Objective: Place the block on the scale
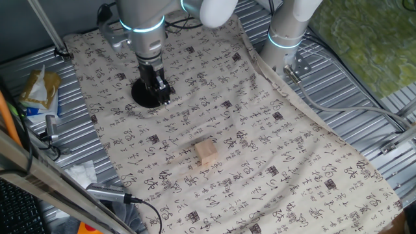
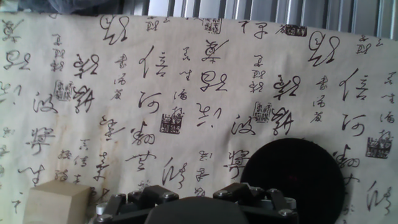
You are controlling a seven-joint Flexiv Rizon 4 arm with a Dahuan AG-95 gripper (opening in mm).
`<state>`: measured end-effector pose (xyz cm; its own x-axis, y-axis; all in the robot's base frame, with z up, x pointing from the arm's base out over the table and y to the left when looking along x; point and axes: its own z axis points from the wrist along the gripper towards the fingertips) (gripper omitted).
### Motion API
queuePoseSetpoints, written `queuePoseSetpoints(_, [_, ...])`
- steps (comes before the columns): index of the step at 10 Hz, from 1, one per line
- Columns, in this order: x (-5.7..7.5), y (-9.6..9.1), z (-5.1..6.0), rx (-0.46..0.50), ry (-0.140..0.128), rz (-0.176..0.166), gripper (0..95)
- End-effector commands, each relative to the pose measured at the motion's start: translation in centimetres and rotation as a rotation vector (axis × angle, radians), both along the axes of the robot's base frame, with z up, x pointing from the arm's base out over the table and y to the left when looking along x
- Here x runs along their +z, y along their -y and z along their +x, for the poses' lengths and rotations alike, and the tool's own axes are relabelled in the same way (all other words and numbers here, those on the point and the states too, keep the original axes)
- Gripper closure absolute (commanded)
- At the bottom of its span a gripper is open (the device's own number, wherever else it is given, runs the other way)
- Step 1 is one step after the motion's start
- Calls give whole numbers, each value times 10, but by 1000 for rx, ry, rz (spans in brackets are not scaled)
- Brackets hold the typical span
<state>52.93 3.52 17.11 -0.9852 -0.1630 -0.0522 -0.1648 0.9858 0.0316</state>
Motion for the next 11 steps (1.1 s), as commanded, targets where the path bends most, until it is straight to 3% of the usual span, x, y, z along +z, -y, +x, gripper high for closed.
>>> queuePoseSetpoints(1, [0, 0, 0, 0, 10, -11, 380])
queuePoseSetpoints(2, [0, 0, 0, -4, 23, -20, 380])
queuePoseSetpoints(5, [0, 0, 0, 34, 23, -30, 380])
queuePoseSetpoints(8, [0, 0, 0, 81, 5, -31, 380])
queuePoseSetpoints(11, [0, 0, 0, 120, 5, -47, 380])
